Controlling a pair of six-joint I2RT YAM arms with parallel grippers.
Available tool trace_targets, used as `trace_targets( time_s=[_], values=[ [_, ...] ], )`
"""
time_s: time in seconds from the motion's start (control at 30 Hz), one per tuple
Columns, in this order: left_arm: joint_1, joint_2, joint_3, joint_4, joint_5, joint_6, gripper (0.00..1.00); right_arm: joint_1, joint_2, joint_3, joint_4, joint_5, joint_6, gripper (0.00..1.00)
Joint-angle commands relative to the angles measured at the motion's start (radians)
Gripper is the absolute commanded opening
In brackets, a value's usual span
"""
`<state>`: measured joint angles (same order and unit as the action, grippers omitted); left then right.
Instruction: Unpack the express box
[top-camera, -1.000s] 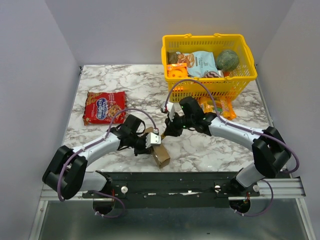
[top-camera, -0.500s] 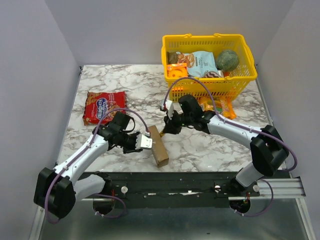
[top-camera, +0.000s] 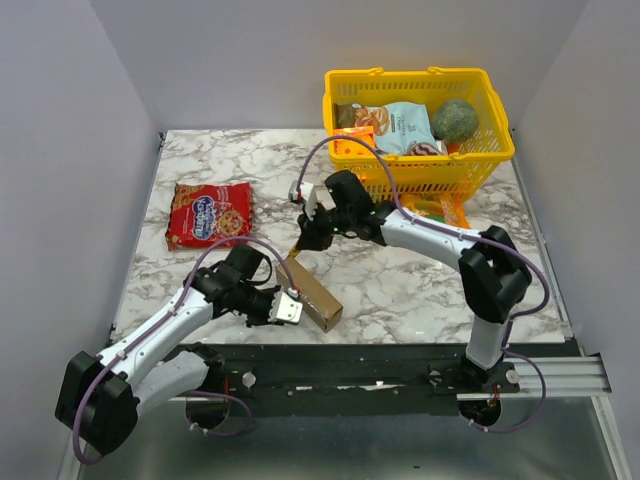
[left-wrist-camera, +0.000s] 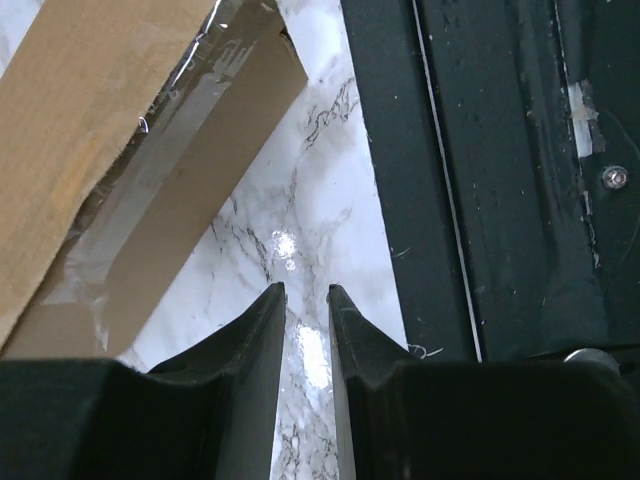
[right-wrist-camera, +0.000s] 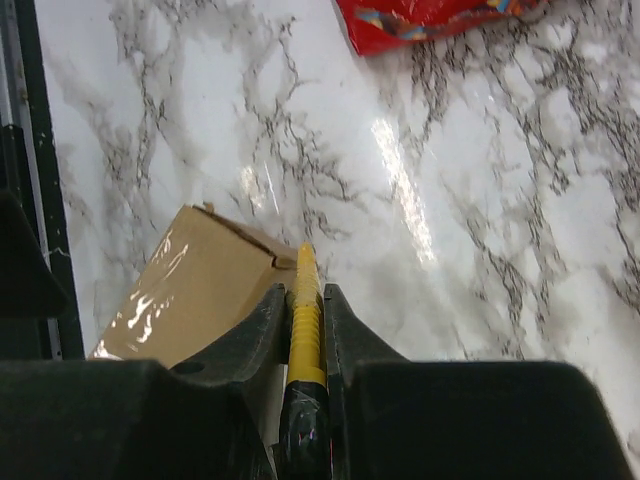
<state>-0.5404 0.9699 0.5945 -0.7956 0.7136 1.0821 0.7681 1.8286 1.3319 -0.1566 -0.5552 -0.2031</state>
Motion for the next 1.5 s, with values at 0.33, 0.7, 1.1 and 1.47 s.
trace_targets(
  time_s=[0.33,0.7,1.1,1.47],
  values=[
    [-0.015,-0.133,0.267,-0.011,-0.071,-0.199,0.99,-0.032,-0.028,0.15,0.04,0.123,0.186,0.0],
    [-0.029,0.246,0.514,-0.201,0.044,0.175,0.99,-0.213,-0.442,-0.167,-0.127,0.19,0.105,0.0],
    [-0.072,0.668,0.774,-0.602,0.069,0.475,0.99,-0.354,-0.704,-0.384,-0.175,0.19,0.083,0.0],
    [-0.104,0.684,0.627,-0.306,-0.042,0.372,0.99,-0.392,-0.732,-0.405,-0.176,0.167,0.083,0.0]
  ],
)
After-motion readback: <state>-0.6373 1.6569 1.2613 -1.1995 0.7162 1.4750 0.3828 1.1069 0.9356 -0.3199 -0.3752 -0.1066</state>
